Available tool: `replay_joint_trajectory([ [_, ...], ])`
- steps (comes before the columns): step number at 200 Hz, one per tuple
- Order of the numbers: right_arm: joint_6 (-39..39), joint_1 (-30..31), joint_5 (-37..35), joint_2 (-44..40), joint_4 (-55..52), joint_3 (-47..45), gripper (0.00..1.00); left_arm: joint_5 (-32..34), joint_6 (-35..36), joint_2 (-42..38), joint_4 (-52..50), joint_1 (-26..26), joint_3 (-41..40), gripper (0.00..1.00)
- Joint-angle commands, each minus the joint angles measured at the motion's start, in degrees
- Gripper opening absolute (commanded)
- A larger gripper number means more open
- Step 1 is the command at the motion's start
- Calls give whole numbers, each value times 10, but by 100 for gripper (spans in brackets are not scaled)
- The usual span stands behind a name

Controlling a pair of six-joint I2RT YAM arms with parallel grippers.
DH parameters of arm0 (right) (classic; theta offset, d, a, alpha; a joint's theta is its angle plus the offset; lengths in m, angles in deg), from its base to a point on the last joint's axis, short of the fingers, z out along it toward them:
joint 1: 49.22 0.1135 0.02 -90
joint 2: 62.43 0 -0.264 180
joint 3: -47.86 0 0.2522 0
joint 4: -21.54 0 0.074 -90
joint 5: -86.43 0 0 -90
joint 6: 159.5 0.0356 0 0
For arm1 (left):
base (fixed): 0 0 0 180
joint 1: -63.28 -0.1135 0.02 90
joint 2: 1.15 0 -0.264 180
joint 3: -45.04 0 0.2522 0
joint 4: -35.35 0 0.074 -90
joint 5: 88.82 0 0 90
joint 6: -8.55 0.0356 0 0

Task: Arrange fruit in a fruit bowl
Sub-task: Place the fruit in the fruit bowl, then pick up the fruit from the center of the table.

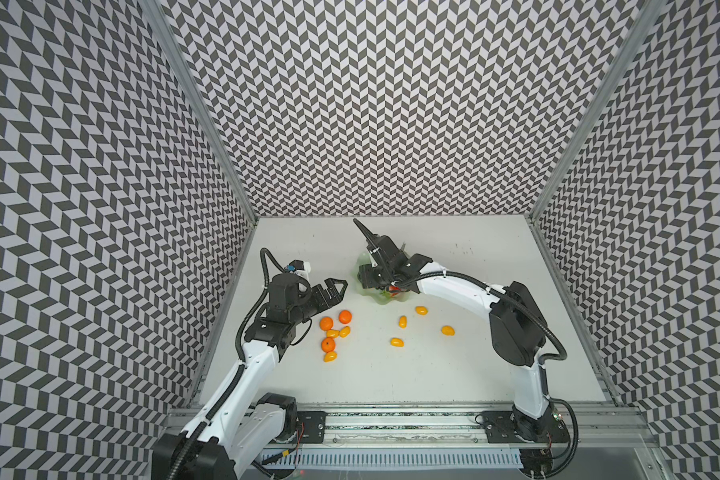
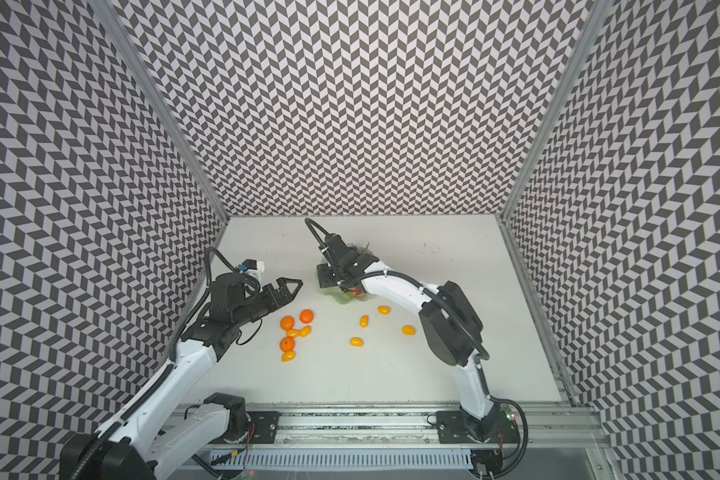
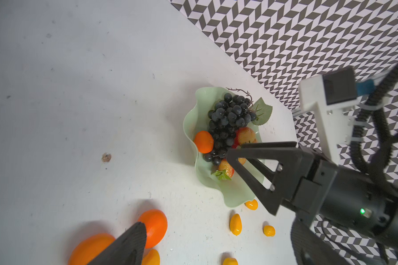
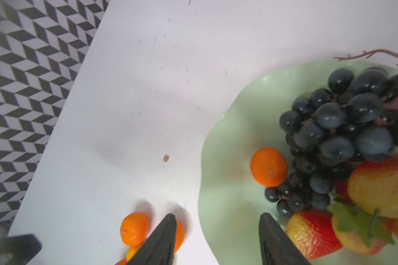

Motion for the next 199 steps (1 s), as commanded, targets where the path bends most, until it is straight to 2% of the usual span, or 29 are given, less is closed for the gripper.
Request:
replay_joint_trajectory([
  [1,-3,31,5,-31,30,-33,57,36,-17,-48,-72,-2,5,100],
  [26,-5,67,13,-35,27,-35,56,72,-29,-97,-122,-2,-2,100],
  [77,14,122,1,12,1,-6,55,124,-53,-138,-207,-11,-8,100],
  [135,55,132,-73,77,-54,48,59,59,-51,-127,-177,-30,-32,100],
  [199,59,129,-82,142,-89,119,62,-7,-32,-132,-172,-109,-46,100],
])
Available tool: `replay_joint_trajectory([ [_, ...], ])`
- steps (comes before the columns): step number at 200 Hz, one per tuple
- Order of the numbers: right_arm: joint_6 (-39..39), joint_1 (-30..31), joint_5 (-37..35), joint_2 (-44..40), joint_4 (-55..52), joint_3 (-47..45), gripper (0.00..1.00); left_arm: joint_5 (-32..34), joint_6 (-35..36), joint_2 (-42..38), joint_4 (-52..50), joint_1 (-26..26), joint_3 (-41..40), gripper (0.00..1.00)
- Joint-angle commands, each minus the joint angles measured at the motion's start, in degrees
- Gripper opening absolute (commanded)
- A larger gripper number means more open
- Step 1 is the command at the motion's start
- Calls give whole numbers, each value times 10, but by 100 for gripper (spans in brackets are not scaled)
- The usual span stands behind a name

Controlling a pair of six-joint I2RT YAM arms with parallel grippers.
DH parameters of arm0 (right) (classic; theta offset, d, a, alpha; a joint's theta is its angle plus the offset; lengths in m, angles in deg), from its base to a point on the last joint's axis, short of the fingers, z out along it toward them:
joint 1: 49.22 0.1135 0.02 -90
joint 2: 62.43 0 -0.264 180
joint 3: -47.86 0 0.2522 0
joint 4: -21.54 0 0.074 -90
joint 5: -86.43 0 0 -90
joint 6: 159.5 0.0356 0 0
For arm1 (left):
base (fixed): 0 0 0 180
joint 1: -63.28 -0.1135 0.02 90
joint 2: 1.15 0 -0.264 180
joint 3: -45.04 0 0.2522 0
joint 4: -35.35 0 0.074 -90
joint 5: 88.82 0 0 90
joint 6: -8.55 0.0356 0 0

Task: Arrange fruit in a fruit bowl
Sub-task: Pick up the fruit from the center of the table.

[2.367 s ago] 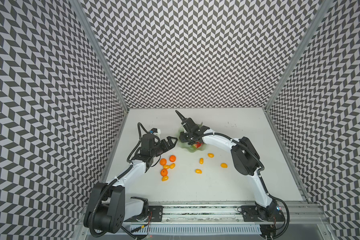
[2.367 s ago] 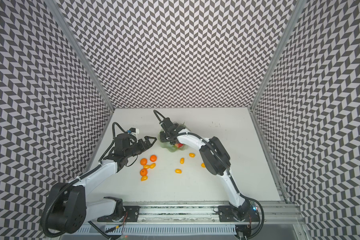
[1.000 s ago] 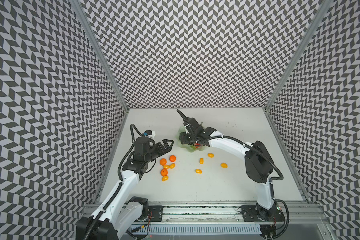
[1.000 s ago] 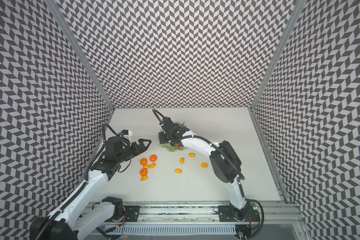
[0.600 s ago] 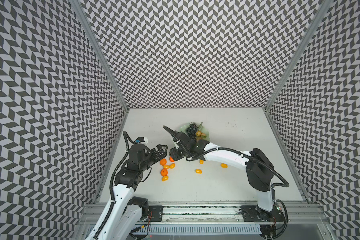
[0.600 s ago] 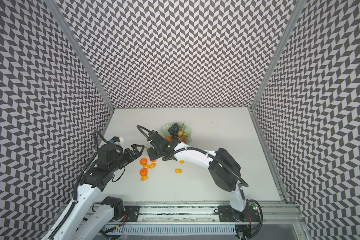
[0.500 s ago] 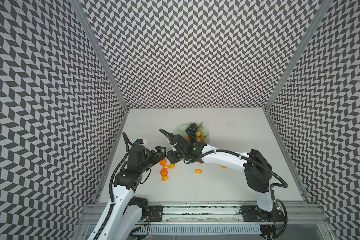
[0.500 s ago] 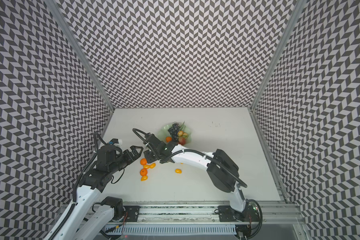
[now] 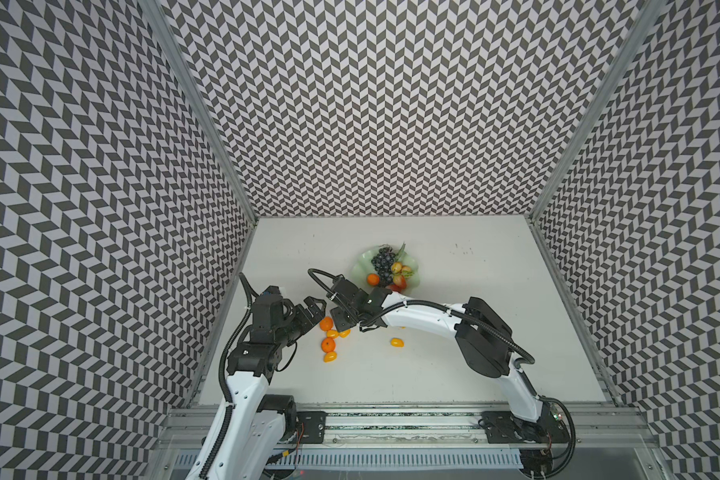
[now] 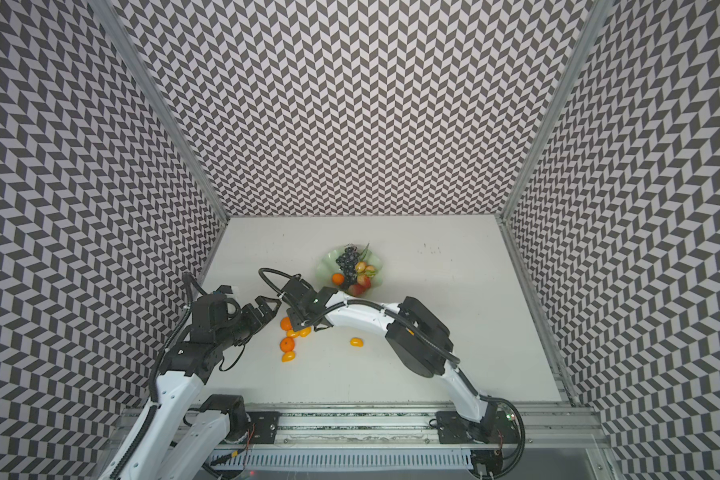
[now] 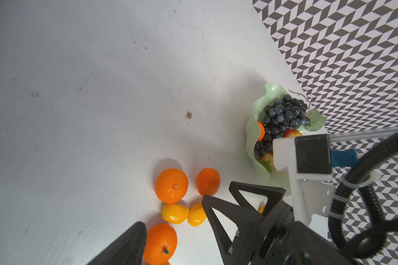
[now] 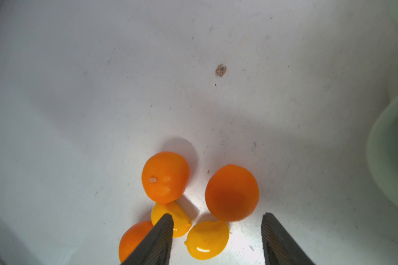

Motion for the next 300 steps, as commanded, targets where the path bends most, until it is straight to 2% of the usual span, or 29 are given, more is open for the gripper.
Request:
replay_joint_trajectory([
  [1,11,-2,-20,25,-17,37,62,-39,12,-5,8,-24,-10,100],
  [63,15,-9,-24,71,-49,89,61,-64,18,5,21,-47,-16,100],
  [188,12,-16,-4,96,-58,100,52,-81,17,14,43,-47,-31,100],
  [254,8,-16,9,80,-53,92,45,-83,19,10,55,-47,-35,100],
  [300,10,-16,19,26,-24,47,40,-93,22,8,83,-40,-44,100],
])
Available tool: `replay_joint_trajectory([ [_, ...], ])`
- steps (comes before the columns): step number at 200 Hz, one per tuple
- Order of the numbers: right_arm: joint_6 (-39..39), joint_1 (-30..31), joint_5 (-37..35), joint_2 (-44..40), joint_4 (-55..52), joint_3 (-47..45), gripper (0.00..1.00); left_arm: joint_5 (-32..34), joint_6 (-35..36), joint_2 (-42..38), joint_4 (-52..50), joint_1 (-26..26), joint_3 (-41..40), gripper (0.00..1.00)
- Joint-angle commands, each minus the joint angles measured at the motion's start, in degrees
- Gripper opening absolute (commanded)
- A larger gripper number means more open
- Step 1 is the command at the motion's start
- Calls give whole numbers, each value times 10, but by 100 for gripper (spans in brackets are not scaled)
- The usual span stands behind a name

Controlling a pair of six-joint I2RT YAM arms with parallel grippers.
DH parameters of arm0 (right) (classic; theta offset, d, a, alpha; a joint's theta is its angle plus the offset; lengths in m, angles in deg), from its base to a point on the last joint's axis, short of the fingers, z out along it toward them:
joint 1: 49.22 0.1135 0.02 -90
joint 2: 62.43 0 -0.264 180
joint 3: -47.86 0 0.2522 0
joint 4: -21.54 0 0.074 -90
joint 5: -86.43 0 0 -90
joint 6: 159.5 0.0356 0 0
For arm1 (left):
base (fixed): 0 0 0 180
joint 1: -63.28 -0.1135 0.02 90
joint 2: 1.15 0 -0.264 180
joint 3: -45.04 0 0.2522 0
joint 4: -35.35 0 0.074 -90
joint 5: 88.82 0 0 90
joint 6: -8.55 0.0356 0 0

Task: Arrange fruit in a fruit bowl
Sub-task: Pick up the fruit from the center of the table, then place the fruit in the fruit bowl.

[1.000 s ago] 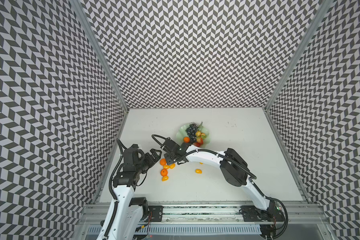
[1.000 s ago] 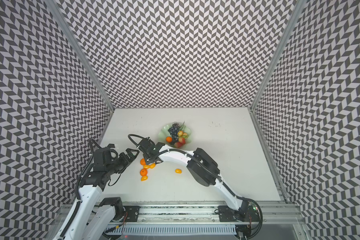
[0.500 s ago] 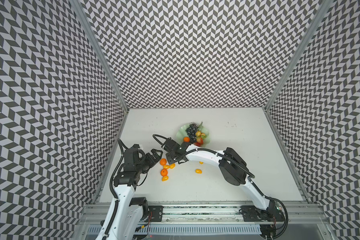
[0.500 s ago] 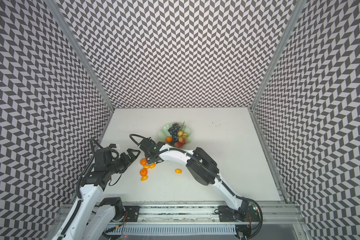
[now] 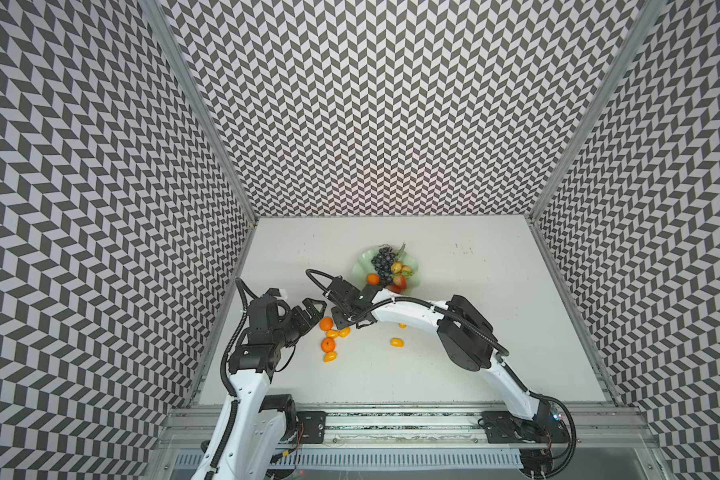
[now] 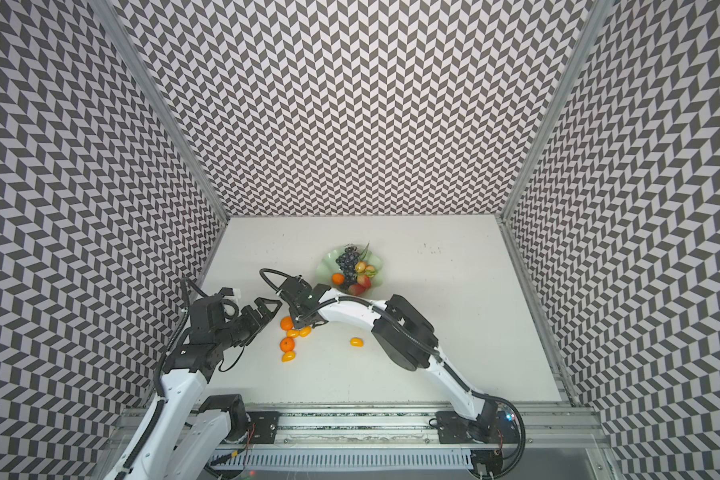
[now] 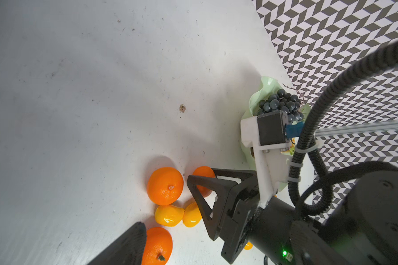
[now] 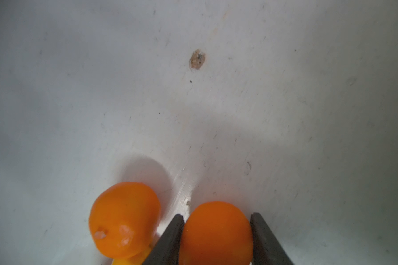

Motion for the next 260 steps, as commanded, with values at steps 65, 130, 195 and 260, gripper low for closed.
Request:
replay_joint_trajectory([
  [65,3,-6,18,-164,53,-103,39,-43,3,-15,110,32,-16,100],
  [130,1,-61,10,-206,64,-137,37,21,-22,74,200,155,13,100],
  [195,-2,-119,25,-173,68,-128,35,32,-21,177,282,193,37,100],
  [260,-9,-150,41,-105,57,-86,35,6,-2,256,327,194,70,100],
])
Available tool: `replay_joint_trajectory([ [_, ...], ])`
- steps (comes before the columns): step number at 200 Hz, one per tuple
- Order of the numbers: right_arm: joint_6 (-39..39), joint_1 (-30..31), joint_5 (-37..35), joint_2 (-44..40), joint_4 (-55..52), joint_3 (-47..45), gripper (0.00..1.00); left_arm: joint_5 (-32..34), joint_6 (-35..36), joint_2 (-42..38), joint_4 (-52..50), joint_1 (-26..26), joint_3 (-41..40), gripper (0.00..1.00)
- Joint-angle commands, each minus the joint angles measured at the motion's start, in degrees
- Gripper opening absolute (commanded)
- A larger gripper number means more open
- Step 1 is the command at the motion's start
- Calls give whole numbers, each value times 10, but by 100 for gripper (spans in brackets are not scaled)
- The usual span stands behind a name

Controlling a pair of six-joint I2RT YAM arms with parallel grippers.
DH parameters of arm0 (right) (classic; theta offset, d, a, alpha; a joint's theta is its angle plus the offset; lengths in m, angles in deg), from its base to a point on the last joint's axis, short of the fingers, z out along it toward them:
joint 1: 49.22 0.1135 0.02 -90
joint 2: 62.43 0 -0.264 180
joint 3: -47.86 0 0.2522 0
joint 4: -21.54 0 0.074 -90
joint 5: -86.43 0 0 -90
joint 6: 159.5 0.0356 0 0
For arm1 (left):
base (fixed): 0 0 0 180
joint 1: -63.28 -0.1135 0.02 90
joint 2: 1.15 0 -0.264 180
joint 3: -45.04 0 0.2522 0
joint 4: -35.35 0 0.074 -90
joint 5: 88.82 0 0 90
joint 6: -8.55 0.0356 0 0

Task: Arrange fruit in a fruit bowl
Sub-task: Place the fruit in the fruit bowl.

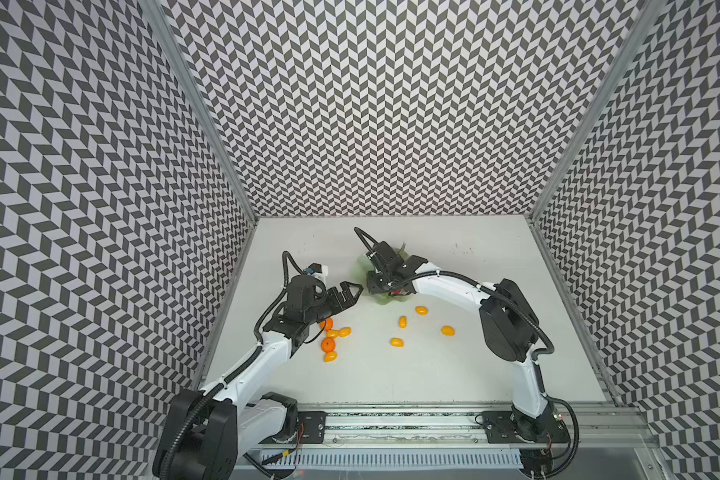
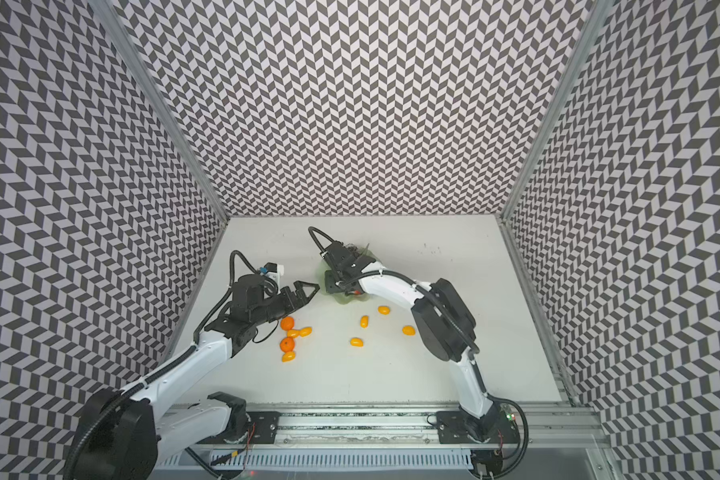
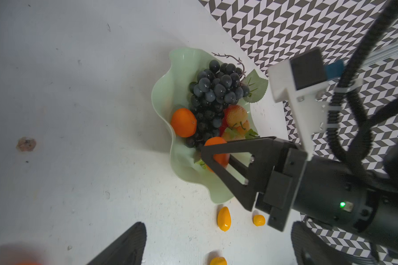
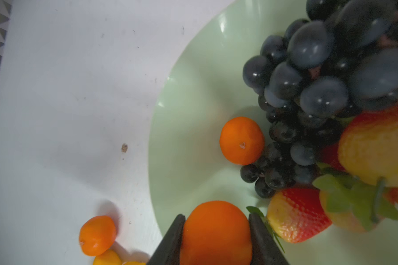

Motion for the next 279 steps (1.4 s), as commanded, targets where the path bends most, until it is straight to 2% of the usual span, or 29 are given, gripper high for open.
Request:
replay_joint_trajectory([
  [1,-6,-8,7,22,8,32,35,-11,13,19,36,3,25,100],
  [70,-14,-22,23,65,4,60,36,-10,26,55,38,2,43,100],
  [162,-21,-24,31,67,-4,78,45,-6,31,45,22,1,40,100],
  [192,-20,-24,29,51,-6,75,53,-3,36,34,11,1,37,100],
  [241,-26,-24,29,14,-15,72,56,13,36,-2,-32,1,41,100],
  [279,-30,-17,27,-51,9,29,57,62,36,-45,-124,1,58,100],
])
